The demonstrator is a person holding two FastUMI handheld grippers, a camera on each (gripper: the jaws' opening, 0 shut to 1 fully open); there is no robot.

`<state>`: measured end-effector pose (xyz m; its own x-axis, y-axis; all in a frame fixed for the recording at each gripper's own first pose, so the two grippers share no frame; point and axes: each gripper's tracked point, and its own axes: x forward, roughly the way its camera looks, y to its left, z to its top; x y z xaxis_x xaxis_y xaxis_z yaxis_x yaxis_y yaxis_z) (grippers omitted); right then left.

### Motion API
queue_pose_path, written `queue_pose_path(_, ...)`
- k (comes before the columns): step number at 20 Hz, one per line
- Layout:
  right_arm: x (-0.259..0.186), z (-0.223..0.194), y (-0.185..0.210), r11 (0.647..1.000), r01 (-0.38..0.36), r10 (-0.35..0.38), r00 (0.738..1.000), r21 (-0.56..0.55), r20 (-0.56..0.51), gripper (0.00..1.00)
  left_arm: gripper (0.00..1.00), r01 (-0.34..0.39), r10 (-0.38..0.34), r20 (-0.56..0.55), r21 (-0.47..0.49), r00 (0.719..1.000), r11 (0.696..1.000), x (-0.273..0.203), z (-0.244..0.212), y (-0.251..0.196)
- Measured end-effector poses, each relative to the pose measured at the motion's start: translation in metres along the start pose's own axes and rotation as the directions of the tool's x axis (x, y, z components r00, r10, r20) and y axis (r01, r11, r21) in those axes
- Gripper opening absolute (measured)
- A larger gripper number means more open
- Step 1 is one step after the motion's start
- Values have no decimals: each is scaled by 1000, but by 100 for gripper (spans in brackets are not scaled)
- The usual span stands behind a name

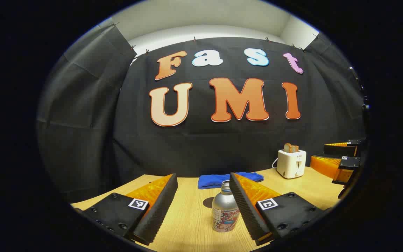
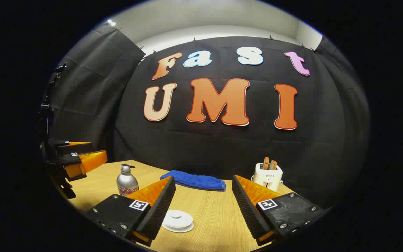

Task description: Open the teacup lid with one hand, grasp the water bottle and pour water into the teacup with the other hand; after pouring, place the water bottle on the coaster and then close the teacup lid.

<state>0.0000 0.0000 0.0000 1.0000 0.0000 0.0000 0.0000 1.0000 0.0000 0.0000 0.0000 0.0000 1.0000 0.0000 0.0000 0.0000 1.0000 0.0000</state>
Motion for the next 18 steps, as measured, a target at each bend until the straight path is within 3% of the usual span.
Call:
queue_pose_path(7, -1, 1, 0, 1000, -6, 6, 1000, 2, 2, 97, 100, 6, -6, 8, 1, 1000, 1000, -1, 3, -4)
queue_pose_path(11, -2, 5, 0, 1000, -6, 6, 1000, 4, 12, 97, 95, 8, -8, 11, 2, 1000, 1000, -2, 4, -4)
queue_pose_path(18, 1, 0, 6, 1000, -16, 16, 1000, -7, 0, 97, 100, 9, -9, 5, -4, 1000, 1000, -2, 1, -3)
